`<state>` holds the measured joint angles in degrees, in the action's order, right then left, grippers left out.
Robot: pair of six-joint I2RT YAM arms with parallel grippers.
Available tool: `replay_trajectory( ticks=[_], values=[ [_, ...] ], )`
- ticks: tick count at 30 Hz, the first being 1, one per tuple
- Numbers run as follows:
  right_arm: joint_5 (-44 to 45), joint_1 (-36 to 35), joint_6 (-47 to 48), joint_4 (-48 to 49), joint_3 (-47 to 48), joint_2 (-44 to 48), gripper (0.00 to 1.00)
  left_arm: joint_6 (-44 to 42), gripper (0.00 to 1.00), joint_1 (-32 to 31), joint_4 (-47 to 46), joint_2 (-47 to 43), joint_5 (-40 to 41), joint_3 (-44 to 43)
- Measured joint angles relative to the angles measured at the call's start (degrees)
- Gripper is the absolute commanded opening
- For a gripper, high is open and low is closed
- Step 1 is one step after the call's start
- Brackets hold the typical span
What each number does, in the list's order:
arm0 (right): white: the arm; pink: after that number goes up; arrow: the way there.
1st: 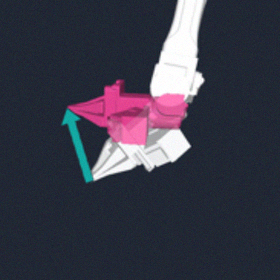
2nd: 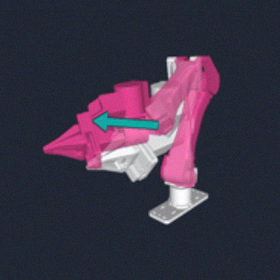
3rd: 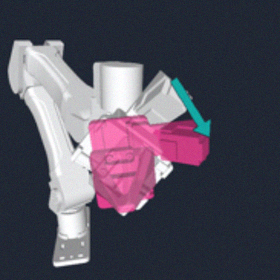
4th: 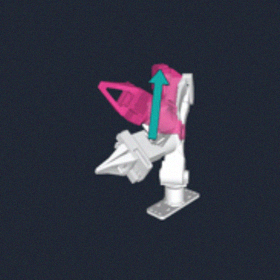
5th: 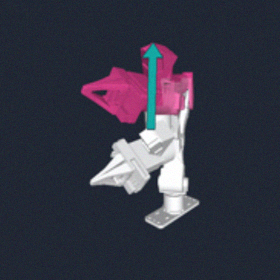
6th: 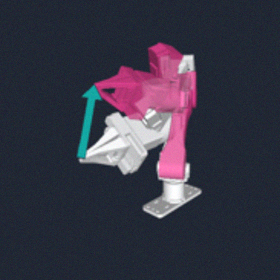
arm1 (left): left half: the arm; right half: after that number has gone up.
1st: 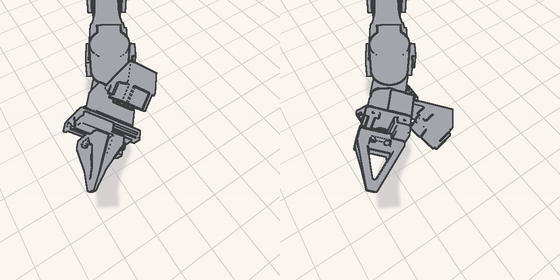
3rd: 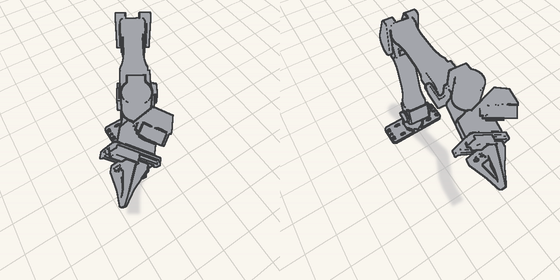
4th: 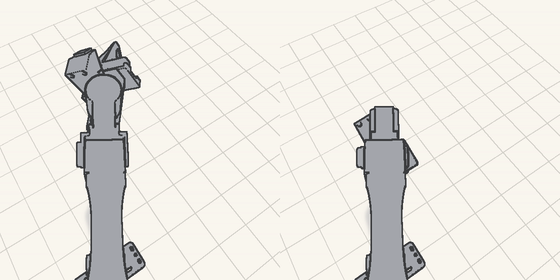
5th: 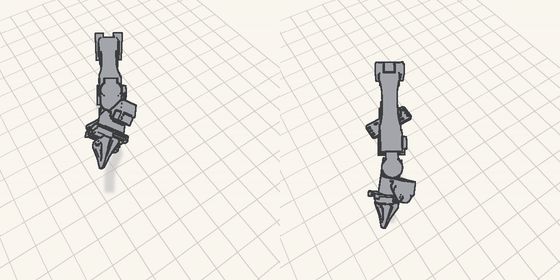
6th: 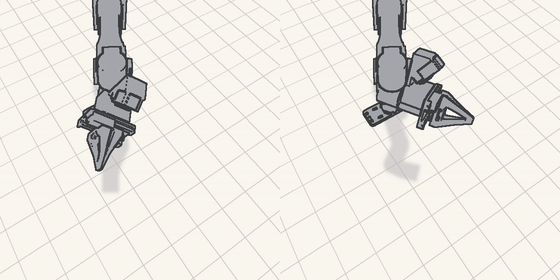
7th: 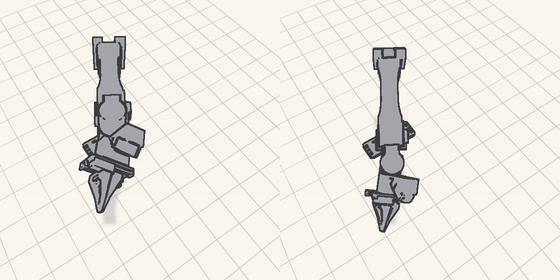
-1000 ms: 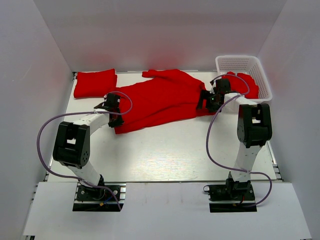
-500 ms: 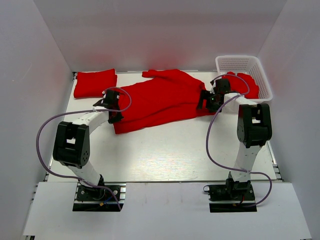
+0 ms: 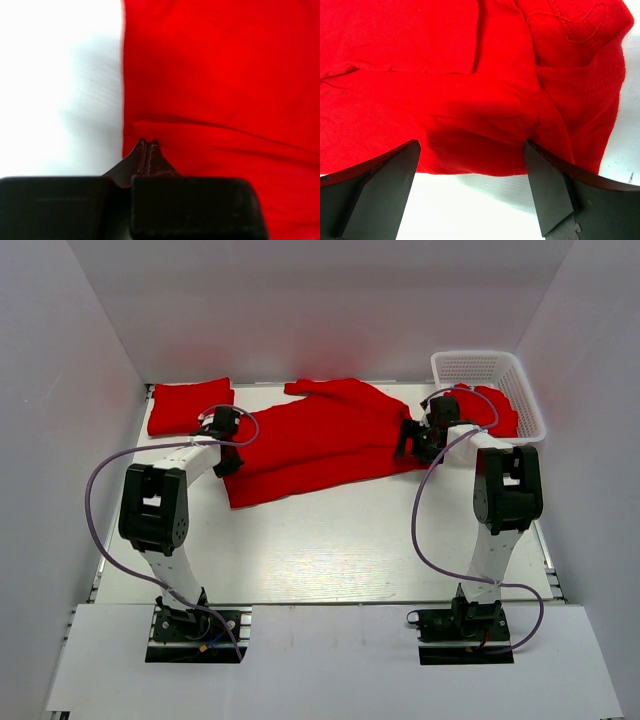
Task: Fold and stack the t-shirts
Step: Fold the flattened tshirt in 1/3 of the way
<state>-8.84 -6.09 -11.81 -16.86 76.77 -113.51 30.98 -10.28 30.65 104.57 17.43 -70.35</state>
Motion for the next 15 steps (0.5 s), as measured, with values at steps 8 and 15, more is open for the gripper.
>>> replay_trajectory(
  ticks=[8,15],
  values=[
    [0.22,0.0,0.02,-0.13,0.39,-0.28,0.9,2.84,0.0,1.42,-0.42,0.2,1.01,-0.11],
    [0.46,-0.02,0.02,-0.15,0.52,-0.35,0.9,2.95,0.0,2.25,-1.09,6.08,1.03,-5.18]
  ],
)
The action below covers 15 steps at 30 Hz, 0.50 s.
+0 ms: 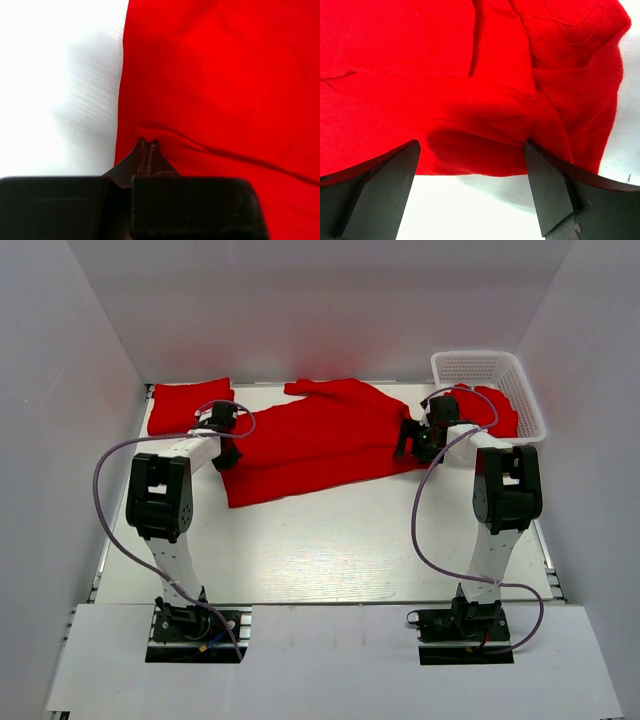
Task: Fold and stack the t-shirts
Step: Fold the flattened tshirt in 1/3 of the way
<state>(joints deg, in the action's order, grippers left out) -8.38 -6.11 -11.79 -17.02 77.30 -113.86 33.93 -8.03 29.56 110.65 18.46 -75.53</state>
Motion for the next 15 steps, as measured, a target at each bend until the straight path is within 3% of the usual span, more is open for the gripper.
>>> replay_trajectory(
  ticks=[2,7,8,9,10,15],
  values=[
    [0.2,-0.02,0.0,-0.02,0.07,-0.02,0.9,0.13,0.0,0.37,0.31,1.18,-0.02,-0.61],
    [0.28,-0.04,0.02,-0.04,0.13,-0.09,0.9,0.9,0.23,1.4,1.33,1.84,-0.02,-1.95],
    [0.31,-0.04,0.04,-0.04,0.13,-0.09,0.9,1.11,0.34,1.64,1.66,1.84,-0.02,-2.49],
    [0.28,-0.04,0.04,-0.04,0.13,-0.09,0.9,1.16,0.77,1.9,2.05,1.84,0.04,-3.02],
    [0.28,-0.04,0.2,-0.04,0.15,-0.09,0.9,1.05,0.98,2.19,2.43,1.84,0.22,-3.58],
    [0.22,-0.04,0.94,0.07,0.13,-0.07,0.9,1.62,1.0,4.26,3.02,1.31,-0.02,-5.38]
  ],
)
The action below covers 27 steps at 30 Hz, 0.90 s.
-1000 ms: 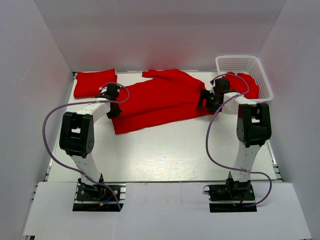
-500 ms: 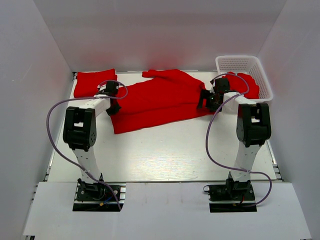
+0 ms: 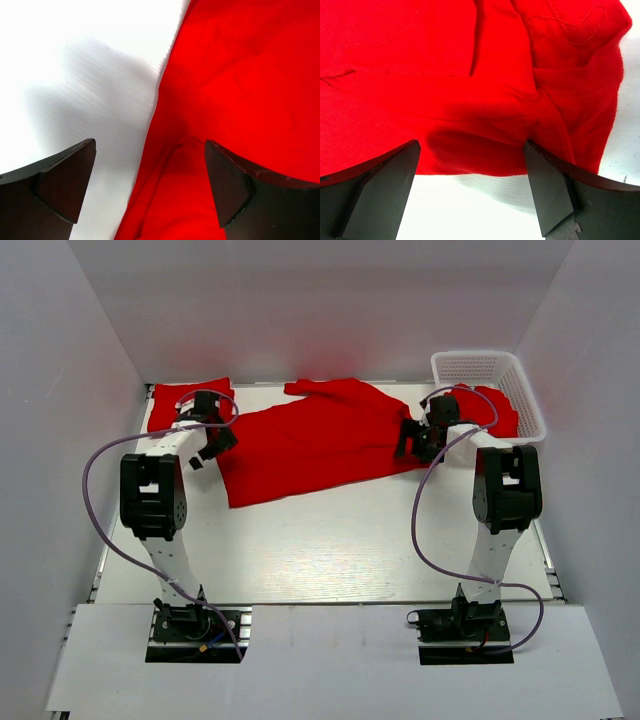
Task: Fold and stack the t-shirts
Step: Fold the flattened tshirt in 1/3 of the way
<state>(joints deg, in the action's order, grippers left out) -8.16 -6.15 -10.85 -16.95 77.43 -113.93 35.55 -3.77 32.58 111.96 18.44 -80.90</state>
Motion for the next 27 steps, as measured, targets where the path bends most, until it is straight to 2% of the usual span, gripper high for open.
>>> replay_trajectory(
  ticks=[6,11,19,27],
  values=[
    [-1.2,-0.04,2.47,0.48,-1.66,1.42,0.9,-2.86,1.0,0.46,-2.73,-4.22,-4.44,0.11],
    [-1.44,-0.94,4.81,1.01,-2.27,3.41,0.9,-6.62,1.0,-1.7,-8.85,-7.85,-13.33,1.11],
    [-1.7,-2.51,5.05,2.23,-0.83,3.54,0.9,-9.05,1.0,-6.84,-13.27,-5.49,-22.16,6.05],
    [-1.05,-2.36,2.4,3.76,-1.6,1.05,0.9,-9.6,1.0,-9.84,-16.41,-4.52,-25.09,13.75]
  ],
)
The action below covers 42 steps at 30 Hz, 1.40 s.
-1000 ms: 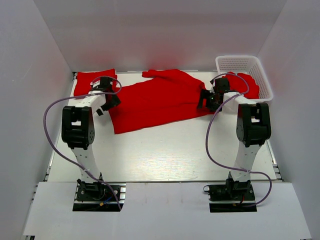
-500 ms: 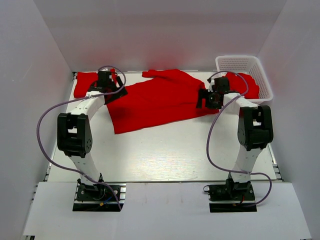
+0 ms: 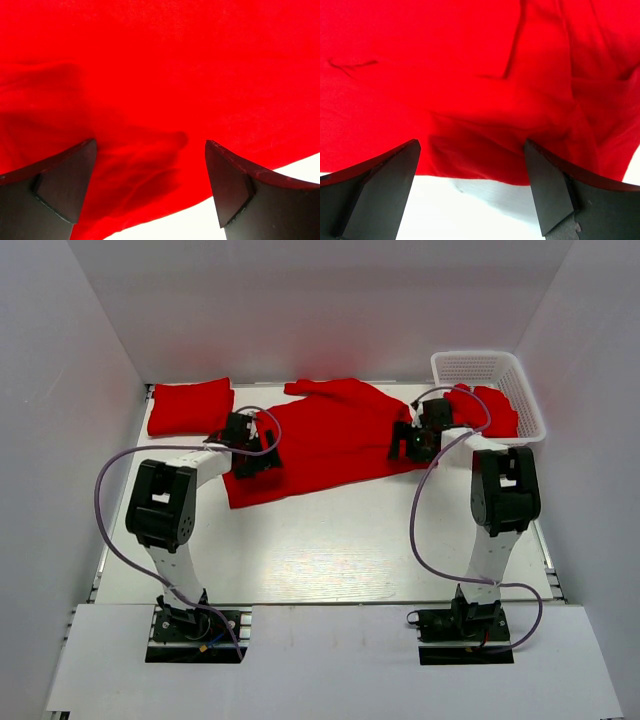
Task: Fold and stack the t-shirts
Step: Fold the flattened tshirt in 1/3 of the way
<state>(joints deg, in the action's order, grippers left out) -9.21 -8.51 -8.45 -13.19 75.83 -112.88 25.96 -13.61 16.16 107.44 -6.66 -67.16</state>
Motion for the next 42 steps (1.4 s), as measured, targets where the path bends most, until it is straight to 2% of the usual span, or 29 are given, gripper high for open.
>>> replay_trajectory(
  ticks=[5,11,18,22,27,31,36,42],
  values=[
    [0.63,0.2,-3.56,3.96,-6.62,3.15,0.9,-0.2,1.0,-0.02,-4.02,-2.99,0.02,5.07],
    [1.38,0.13,-10.1,8.7,-22.69,15.3,0.9,0.22,1.0,-0.02,-6.88,-10.23,-0.04,14.47],
    [1.86,-0.68,-17.59,8.24,-40.54,33.29,0.9,1.84,1.0,-0.35,-2.27,-20.31,-0.87,23.41],
    [1.97,-1.55,-19.71,3.56,-47.21,44.06,0.9,3.06,1.0,-1.14,3.63,-28.28,-0.81,28.83],
    [3.23,-2.16,-19.12,-6.08,-47.47,50.42,0.9,4.09,1.0,-1.2,11.37,-37.03,0.94,31.28],
    [3.89,-2.95,-17.22,-10.25,-42.8,51.36,0.9,4.31,1.0,-1.18,13.73,-39.52,3.26,28.59],
    [4.39,-3.63,-14.97,-9.4,-37.9,48.68,0.9,3.69,1.0,-1.18,14.1,-38.86,7.85,20.92],
    [4.79,-3.67,-13.97,-8.26,-37.2,40.26,0.9,2.29,1.0,-1.16,14.47,-34.73,12.94,15.06]
  ],
)
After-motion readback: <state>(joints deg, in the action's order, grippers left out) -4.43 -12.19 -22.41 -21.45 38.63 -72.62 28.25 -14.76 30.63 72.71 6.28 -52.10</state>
